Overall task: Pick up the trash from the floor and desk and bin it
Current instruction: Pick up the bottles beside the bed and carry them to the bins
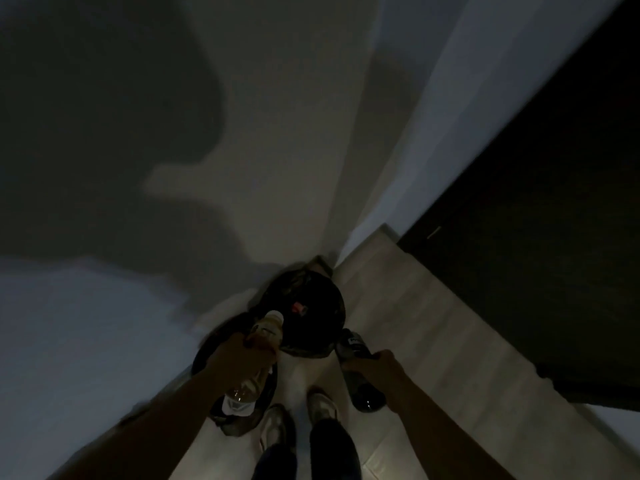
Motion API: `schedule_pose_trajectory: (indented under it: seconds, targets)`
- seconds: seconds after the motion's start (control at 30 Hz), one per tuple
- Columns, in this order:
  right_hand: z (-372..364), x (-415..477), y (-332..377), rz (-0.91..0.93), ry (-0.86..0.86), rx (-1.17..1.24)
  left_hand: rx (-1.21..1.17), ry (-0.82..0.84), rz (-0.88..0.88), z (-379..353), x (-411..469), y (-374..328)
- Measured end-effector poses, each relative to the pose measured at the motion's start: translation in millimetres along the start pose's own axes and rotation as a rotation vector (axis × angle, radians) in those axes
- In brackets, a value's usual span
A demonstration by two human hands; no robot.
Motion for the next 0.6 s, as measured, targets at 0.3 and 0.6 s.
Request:
schedule_pose_trajectory:
  seconds: [0.3,0.6]
  targets:
    - [5,163,14,-0.054,0.033,-0.128,0.001,-0.07,0.174,-46,144,17]
    - [3,275,-11,-0.095,0.055,-0.19,-0.026,-0.088,0.21,-103,272,53]
Point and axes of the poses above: each hand's wrist, its own x-axis towards the middle knuckle, its own z-axis out of the back of the hand, y = z × x, the point moved 3 cm from there along x, towards the middle knuckle, and after that the axes turned 8 degrees about y, right-handed, at the moved point
